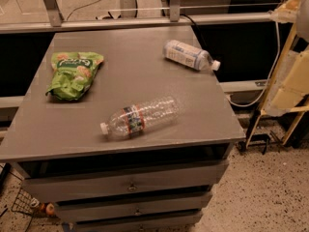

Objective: Place water bottle upright

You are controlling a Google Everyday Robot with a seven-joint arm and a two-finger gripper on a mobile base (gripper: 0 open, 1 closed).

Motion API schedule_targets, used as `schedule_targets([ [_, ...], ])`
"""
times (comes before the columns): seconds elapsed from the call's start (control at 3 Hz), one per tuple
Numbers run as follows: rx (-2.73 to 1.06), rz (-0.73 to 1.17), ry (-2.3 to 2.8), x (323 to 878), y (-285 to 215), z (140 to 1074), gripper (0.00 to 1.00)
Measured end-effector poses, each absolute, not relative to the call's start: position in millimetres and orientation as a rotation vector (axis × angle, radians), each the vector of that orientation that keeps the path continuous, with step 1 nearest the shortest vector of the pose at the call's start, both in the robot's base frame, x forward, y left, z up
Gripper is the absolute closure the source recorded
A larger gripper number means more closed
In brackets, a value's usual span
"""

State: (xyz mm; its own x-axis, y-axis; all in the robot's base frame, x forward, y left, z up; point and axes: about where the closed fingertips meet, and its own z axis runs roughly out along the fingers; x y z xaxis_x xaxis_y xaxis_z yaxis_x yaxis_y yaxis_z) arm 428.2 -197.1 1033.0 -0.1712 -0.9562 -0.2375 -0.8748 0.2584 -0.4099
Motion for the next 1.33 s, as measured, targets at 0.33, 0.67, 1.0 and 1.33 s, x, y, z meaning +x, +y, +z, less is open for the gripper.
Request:
schedule_targets([
  [0.33,-1.659,-0.247,2.094,428,-197,1033,0.0],
  [0.67,-1.754,-0.258,2.024,441,-175,1032,0.0],
  [1.0,-1.96,-0.231,1.874,464,-127,1016,0.0],
  [1.33,-2.214,-0.176,1.687,485,-67,986,0.0],
])
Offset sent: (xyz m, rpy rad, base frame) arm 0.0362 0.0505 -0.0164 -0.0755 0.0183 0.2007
